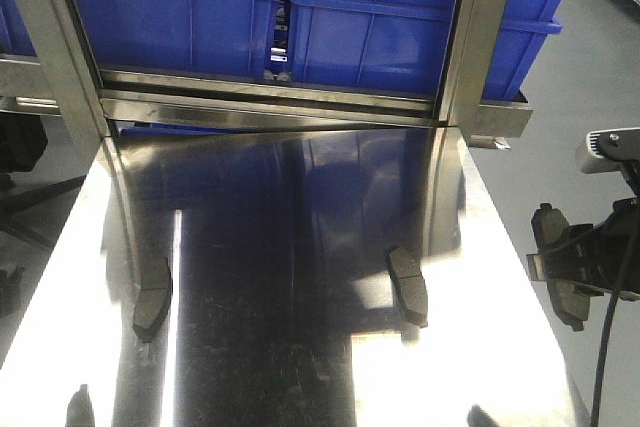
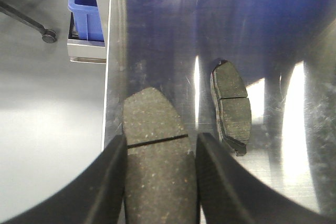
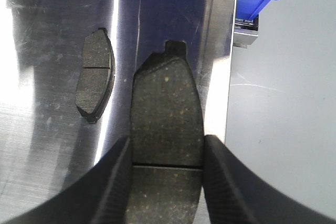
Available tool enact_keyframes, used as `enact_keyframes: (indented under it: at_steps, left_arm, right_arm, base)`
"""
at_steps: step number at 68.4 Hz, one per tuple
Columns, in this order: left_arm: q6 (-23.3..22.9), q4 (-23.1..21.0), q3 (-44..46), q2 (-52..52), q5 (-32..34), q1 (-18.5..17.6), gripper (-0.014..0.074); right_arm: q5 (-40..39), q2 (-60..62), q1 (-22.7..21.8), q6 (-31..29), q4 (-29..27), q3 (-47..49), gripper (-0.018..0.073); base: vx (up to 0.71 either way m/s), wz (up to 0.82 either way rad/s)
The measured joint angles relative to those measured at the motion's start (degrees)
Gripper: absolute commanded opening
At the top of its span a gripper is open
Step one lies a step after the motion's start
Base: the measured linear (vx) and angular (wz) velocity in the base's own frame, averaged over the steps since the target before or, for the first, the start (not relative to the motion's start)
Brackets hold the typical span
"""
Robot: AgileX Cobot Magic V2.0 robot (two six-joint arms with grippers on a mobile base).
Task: Move and align brake pads A on conveyor
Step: 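Lift the grasped brake pad off the table with the right gripper, then turn the base away from the table holding both brake pads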
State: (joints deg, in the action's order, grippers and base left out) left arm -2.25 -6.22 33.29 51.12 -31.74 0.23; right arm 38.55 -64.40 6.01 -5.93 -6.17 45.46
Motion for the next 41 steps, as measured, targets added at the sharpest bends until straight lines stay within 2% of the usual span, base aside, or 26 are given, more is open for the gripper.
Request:
enact_keyframes:
  at_steps: [24, 41]
  left_arm:
    - [0.0, -0.1, 0.0, 0.0, 0.0, 0.0, 0.0177]
    - [0.0, -0.1, 0.0, 0.0, 0.0, 0.0, 0.0177]
  right_arm:
    - [0.1, 0.0, 0.0, 0.0, 0.1, 0.0, -0.001]
    - [0.1, 0.0, 0.0, 0.0, 0.1, 0.0, -0.001]
  base:
    - [0.0, 0.02]
    - [-0.07, 0.27]
